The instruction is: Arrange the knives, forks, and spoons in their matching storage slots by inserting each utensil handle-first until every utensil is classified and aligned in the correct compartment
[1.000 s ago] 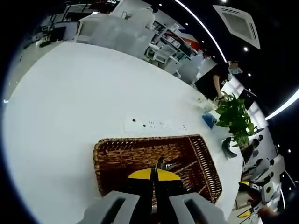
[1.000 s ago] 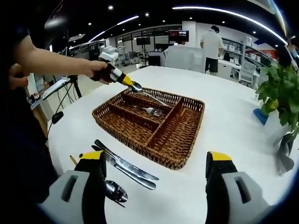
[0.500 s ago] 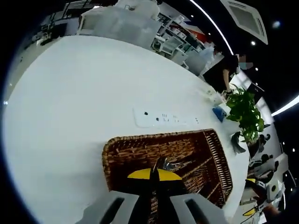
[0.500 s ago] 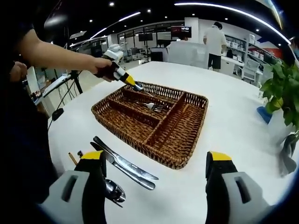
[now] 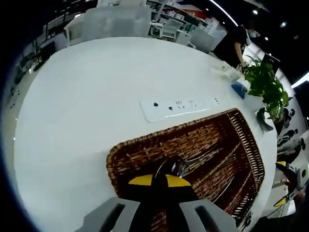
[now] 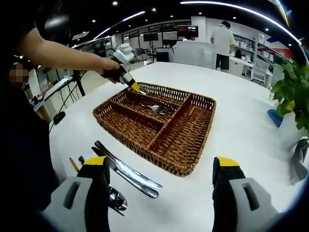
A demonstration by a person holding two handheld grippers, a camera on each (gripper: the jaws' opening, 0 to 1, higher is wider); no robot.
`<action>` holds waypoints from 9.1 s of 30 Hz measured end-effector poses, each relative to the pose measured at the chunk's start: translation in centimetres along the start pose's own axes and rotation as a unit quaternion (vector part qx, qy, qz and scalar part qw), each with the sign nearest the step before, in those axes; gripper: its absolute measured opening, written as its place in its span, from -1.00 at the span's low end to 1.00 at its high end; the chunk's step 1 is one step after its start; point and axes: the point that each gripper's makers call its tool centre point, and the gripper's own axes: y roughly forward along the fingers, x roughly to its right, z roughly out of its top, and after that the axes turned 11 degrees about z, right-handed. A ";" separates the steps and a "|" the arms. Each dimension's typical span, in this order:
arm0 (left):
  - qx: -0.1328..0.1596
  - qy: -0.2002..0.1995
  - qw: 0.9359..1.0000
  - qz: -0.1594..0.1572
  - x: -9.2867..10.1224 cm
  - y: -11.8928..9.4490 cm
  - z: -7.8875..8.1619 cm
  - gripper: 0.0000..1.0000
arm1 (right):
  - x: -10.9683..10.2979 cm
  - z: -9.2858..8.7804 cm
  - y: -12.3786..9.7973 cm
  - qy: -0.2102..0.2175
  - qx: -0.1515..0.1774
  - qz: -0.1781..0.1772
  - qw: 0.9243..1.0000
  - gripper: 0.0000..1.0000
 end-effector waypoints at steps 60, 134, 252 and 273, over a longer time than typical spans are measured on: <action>0.237 0.032 0.971 -0.019 6.5 -12.2 -3.6 0.63 | -2.7 1.4 -2.1 -0.035 0.039 0.007 0.999 0.84; 0.304 0.039 0.952 -0.027 12.0 -19.8 -19.8 0.99 | -11.3 -9.9 0.5 -0.174 -0.102 0.150 0.968 -0.11; 0.291 0.053 0.955 -0.032 10.8 -19.4 -20.6 0.99 | -7.2 1.1 3.0 -0.271 -0.102 0.146 0.946 -1.00; 0.302 0.059 0.951 -0.039 10.1 -19.7 -19.1 0.99 | -2.2 7.5 6.0 -0.289 -0.092 0.121 0.945 -1.00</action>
